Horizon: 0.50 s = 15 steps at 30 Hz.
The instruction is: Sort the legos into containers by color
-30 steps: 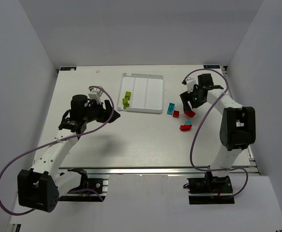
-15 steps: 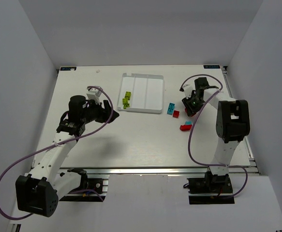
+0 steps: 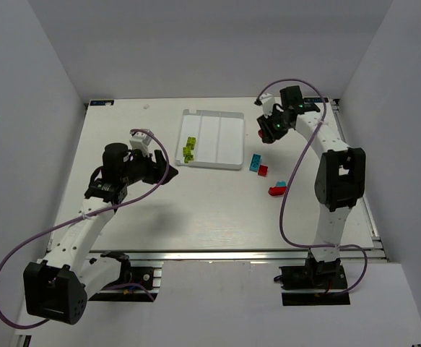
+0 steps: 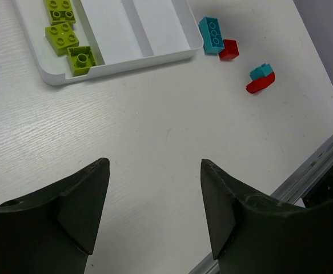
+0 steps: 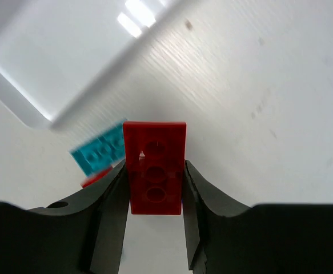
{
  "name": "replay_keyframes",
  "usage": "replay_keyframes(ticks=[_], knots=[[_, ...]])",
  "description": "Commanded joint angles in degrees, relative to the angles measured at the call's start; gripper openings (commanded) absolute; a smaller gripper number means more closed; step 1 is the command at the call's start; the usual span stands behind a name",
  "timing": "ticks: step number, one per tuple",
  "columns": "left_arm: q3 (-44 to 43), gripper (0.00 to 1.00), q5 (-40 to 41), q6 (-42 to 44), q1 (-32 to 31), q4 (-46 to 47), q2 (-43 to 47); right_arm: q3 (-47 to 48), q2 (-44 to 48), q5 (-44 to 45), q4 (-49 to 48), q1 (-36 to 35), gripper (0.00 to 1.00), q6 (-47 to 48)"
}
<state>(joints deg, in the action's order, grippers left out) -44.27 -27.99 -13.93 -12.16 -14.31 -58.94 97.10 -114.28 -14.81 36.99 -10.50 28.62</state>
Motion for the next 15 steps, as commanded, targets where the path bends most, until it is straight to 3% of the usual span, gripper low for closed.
replay_keyframes(ticks=[1,9,12,15], knots=[[0.94,0.75,-1.98,1.01,0.21,1.56,0.75,4.93,-4.19,-4.61,2.38,-4.34,0.0,-2.78],[1.99,0.75,-3.91,1.36,0.21,3.32,0.84,18.81,-14.38,-4.0,3.17,-8.57,0.16,-7.26],[2.35,0.75,-5.32,1.37,-0.32,4.11,0.84,19.88,-16.06,-4.09,1.95,-8.92,0.23,-8.66],[2.7,0.75,-7.25,1.37,-0.32,5.16,0.58,19.8,-16.5,-4.61,1.24,-9.1,0.41,-9.02]])
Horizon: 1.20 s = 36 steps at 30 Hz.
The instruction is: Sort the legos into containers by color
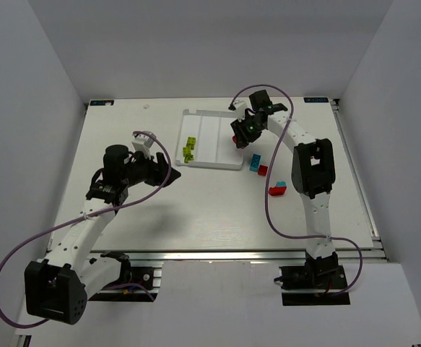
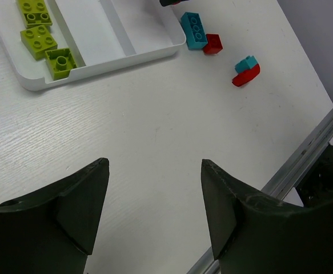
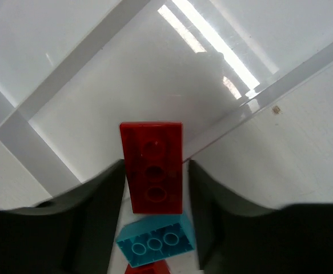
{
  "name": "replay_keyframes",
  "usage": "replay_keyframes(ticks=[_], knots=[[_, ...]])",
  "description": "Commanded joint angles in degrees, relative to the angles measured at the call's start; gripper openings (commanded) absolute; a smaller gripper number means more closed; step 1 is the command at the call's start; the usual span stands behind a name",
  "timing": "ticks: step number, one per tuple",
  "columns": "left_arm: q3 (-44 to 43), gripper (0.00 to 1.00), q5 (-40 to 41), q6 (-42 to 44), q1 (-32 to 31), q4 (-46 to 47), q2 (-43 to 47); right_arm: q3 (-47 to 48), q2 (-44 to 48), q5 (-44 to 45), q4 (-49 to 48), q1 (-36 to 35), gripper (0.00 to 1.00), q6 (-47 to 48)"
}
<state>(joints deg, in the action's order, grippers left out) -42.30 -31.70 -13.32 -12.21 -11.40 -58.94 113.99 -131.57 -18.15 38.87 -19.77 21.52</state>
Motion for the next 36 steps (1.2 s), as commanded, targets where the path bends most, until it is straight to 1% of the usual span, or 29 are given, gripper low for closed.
replay_keyframes(ticks=[1,4,9,11,12,13,14,15,16,17,18,20,21,23,24,26,27,28,30,31,36], knots=[[0.82,0.75,-4.06,0.58,-0.27,2.52,0.66,2.73,0.79,-1.45,-0.64,0.0,0.59,-2.09],[1.08,0.75,-6.26,0.32,-0.27,3.66,0.05,1.94,1.49,-2.15,-0.55,-0.09,0.73,-2.18],[1.43,0.76,-8.98,-0.39,-0.8,5.16,-1.88,-2.28,6.14,-4.16,-2.56,0.34,0.74,-3.23],[1.52,0.75,-9.08,-0.91,-0.8,5.68,-2.84,-4.82,9.21,-4.26,-3.01,0.52,0.7,-3.5],[1.52,0.73,-9.69,-1.0,-0.8,5.86,-3.2,-6.14,10.62,-3.56,-3.71,0.61,0.67,-3.67],[1.61,0.68,-9.69,-1.27,-0.8,6.47,-3.55,-7.89,13.85,-3.03,-4.67,0.7,0.63,-3.94],[1.78,0.63,-9.87,-2.23,-1.41,7.09,-4.08,-12.35,15.54,-2.51,-5.55,1.22,0.59,-4.55],[1.79,0.58,-10.39,-2.5,-2.02,7.44,-5.3,-14.92,17.47,-2.07,-7.82,1.75,0.51,-4.56],[1.44,0.52,-11.18,-2.67,-2.03,7.44,-6.09,-17.47,20.97,-1.89,-8.72,2.62,0.46,-4.73],[1.09,0.37,-11.1,-3.37,-2.99,7.44,-6.97,-19.75,22.48,-1.97,-9.34,2.89,0.39,-5.08],[0.91,0.3,-11.1,-3.73,-4.22,7.62,-8.55,-23.43,23.97,-3.45,-9.43,4.46,0.26,-5.26],[-0.4,0.2,-10.66,-3.9,-5.71,7.18,-10.05,-25.83,26.62,-6.35,-6.54,5.44,0.24,-3.86],[-0.93,0.19,-10.22,-3.73,-7.11,6.22,-10.93,-27.49,27.5,-8.11,-3.31,6.4,0.27,-1.68],[-1.72,0.19,-8.65,-2.51,-8.27,5.34,-11.29,-29.26,28.29,-9.79,-0.91,7.29,0.42,2.37],[-1.73,0.24,-8.12,-1.98,-9.05,4.9,-11.37,-31.27,28.64,-9.71,-0.03,7.9,0.62,6.22],[-1.56,0.35,-6.89,-0.57,-9.06,3.4,-10.94,-33.39,29.35,-9.54,0.76,8.69,0.77,10.1],[-1.47,0.47,-6.62,-0.13,-9.58,2.79,-10.67,-34.44,29.61,-8.49,0.42,9.13,0.83,11.51],[-1.47,0.53,-6.53,0.4,-9.59,1.74,-10.24,-36.28,29.61,-8.22,0.24,9.13,0.84,14.49],[-0.86,0.61,-5.83,1.02,-10.2,1.64,-8.92,-37.26,29.44,-7.34,-0.64,9.05,0.89,16.79],[-0.59,0.72,-5.74,0.84,-10.2,1.9,-8.31,-37.79,28.83,-7.25,-0.9,9.05,0.89,18.54],[-0.15,0.74,-5.04,0.84,-10.21,1.91,-6.63,-37.97,27.16,-6.46,-3.8,8.61,0.89,20.84]])
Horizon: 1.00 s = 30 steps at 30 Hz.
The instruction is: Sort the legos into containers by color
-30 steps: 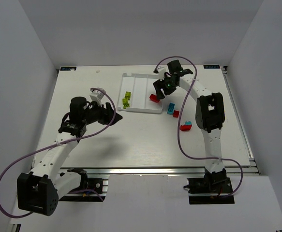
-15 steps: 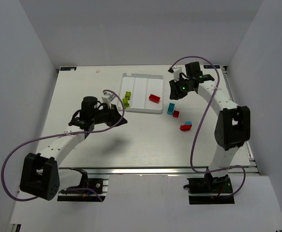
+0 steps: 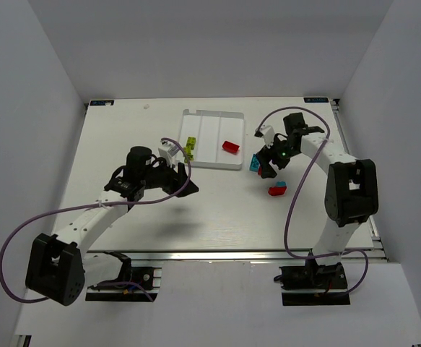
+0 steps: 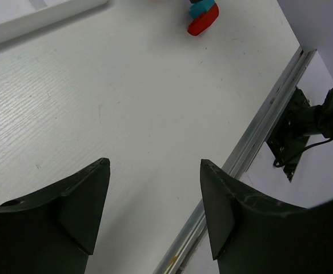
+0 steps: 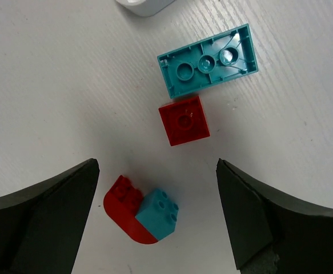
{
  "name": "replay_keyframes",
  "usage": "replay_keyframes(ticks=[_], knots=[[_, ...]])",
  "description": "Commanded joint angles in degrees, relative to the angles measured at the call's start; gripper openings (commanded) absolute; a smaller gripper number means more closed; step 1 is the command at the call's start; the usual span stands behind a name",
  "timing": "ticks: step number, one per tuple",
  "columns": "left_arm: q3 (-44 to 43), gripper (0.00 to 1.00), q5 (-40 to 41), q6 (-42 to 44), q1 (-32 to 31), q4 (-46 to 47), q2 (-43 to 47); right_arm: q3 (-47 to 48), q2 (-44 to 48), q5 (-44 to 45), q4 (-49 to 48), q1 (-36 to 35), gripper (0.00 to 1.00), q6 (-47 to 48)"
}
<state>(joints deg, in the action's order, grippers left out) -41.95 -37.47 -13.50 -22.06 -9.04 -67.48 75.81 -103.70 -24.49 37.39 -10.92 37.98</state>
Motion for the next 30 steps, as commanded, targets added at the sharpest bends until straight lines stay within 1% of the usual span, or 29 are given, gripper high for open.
replay_keyframes(ticks=[1,5,11,14,17,19,20,21,22,23,25,26,28,30], knots=[[-0.5,0.74,0.82,1.02,-0.35,-0.54,2.0,0.13,-1.41,0.23,-3.01,-0.24,0.89,4.73],[-0.58,0.74,1.26,1.1,-0.35,-0.89,2.0,0.04,-3.7,2.77,-5.65,-0.95,0.87,5.97],[-0.59,0.75,2.32,1.28,-0.35,-1.33,2.79,0.13,-6.6,5.42,-8.73,-2.27,0.82,6.23],[-0.58,0.75,2.58,1.37,-0.35,-1.33,2.71,0.21,-7.3,5.33,-9.26,-2.62,0.75,6.41],[-0.76,0.75,2.41,1.28,-0.35,-1.51,2.45,-0.22,-7.57,5.33,-9.26,-3.05,0.62,6.76],[-0.76,0.74,2.41,1.28,-0.35,-1.51,2.45,-0.4,-7.66,4.98,-8.82,-2.88,0.47,7.02],[-0.76,0.75,2.32,1.28,-0.35,-1.51,2.53,-0.31,-7.83,5.41,-8.39,-2.88,0.41,7.72],[-0.67,0.75,2.4,1.19,-0.35,-1.51,2.62,-0.14,-7.92,5.51,-6.99,-3.14,0.27,8.07],[-0.67,0.75,2.41,1.19,-0.35,-1.51,2.62,0.12,-7.92,5.59,-6.19,-2.97,0.2,8.51],[-0.67,0.75,2.41,1.19,-0.35,-1.51,2.79,0.3,-7.75,5.77,-5.4,-2.97,0.15,9.3],[-0.67,0.75,2.32,1.19,-0.35,-1.51,2.8,0.13,-6.0,6.03,-3.38,-2.88,0.02,9.92],[-0.76,0.75,2.06,1.28,-0.35,-1.51,2.88,0.13,-4.25,5.77,-1.37,-2.97,0.0,10.45],[-0.76,0.75,2.05,1.1,-0.35,-1.42,3.06,1.18,-2.57,4.02,0.92,-3.06,0.0,10.8],[-0.67,0.75,2.05,1.19,-0.35,-1.33,3.41,4.07,-0.54,0.24,2.42,-4.28,0.0,10.19]])
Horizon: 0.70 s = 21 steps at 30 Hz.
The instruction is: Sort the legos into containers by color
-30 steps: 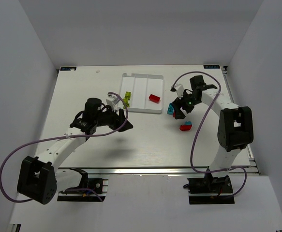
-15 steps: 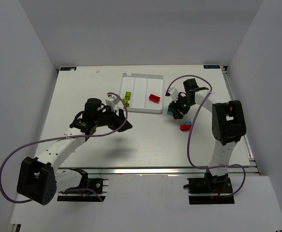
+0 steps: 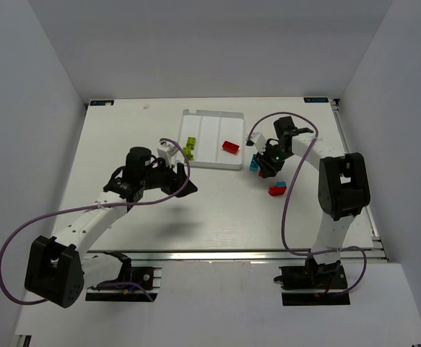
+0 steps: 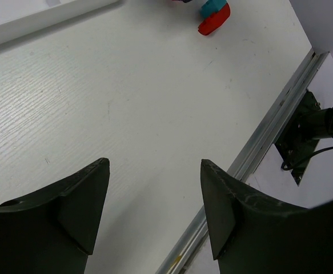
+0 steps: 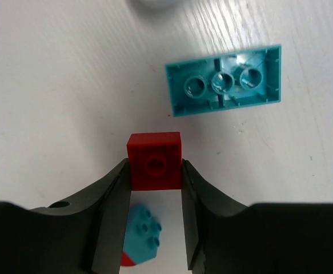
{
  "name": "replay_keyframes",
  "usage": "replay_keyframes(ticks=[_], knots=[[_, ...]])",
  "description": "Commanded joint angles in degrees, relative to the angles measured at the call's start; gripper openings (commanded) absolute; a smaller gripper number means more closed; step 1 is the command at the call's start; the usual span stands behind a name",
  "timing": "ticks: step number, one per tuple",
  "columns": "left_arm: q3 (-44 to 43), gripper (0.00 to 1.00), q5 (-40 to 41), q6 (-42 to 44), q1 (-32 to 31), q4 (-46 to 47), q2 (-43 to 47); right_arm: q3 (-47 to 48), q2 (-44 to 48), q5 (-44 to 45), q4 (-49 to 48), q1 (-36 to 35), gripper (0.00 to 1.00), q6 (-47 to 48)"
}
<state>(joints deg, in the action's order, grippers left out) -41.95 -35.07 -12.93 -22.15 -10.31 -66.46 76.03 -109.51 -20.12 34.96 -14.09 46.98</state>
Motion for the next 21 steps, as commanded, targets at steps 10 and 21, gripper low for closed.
replay_keyframes(ticks=[10,21], knots=[[-0.5,0.75,0.44,0.8,-0.26,-0.24,2.3,26.17,-6.84,-2.67,6.53,-10.25,0.07,-9.62],[-0.06,0.75,-1.05,0.54,-0.79,0.99,1.95,33.75,-13.97,3.95,5.56,-11.05,0.6,-15.6]])
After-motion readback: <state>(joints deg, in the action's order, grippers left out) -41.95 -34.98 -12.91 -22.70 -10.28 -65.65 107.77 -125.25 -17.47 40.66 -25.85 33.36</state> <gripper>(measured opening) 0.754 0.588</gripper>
